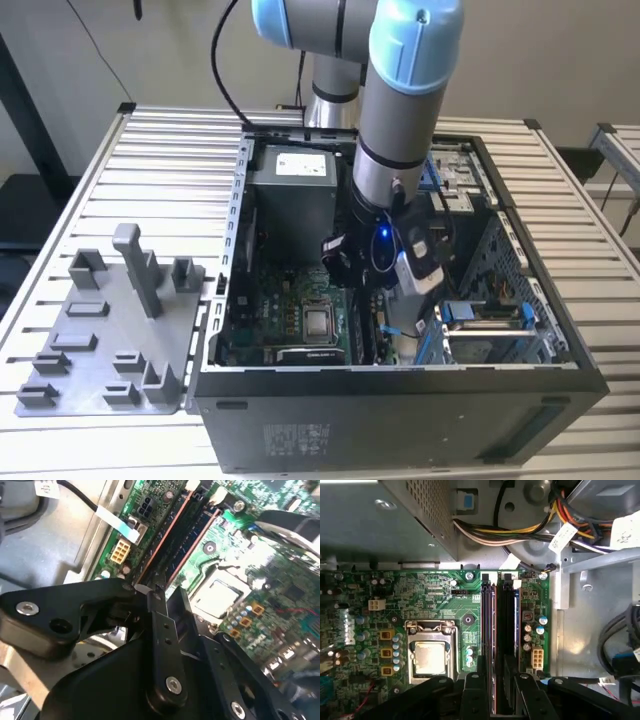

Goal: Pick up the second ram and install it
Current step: 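Insert the second ram into the second slot, then press down the second ram until it locks into place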

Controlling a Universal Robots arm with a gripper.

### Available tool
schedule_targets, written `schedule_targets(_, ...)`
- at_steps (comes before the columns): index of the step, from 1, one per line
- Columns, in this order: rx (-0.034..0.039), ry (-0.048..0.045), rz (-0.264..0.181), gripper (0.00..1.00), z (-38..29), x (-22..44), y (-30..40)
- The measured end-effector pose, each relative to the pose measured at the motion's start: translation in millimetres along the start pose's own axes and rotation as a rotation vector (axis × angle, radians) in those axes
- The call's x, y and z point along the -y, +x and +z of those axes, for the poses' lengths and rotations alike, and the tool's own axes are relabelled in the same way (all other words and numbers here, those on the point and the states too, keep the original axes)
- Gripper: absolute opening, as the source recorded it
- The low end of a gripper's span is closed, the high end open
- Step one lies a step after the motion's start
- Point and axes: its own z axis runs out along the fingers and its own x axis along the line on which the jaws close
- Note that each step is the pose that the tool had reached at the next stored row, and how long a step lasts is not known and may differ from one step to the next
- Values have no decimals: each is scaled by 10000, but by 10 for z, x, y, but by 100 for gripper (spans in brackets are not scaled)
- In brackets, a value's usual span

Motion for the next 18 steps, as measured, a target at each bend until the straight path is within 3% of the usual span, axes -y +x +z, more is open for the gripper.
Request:
schedule_targets(3,-1,0,1,28,-135,-1,2)
schedule_targets(4,-2,2,1,28,-152,-2,2)
schedule_targets(8,0,-3,0,26,-155,-2,2)
schedule_targets(12,0,0,0,11,-161,-2,3)
schedule_targets(18,0,-1,1,11,-175,-2,4)
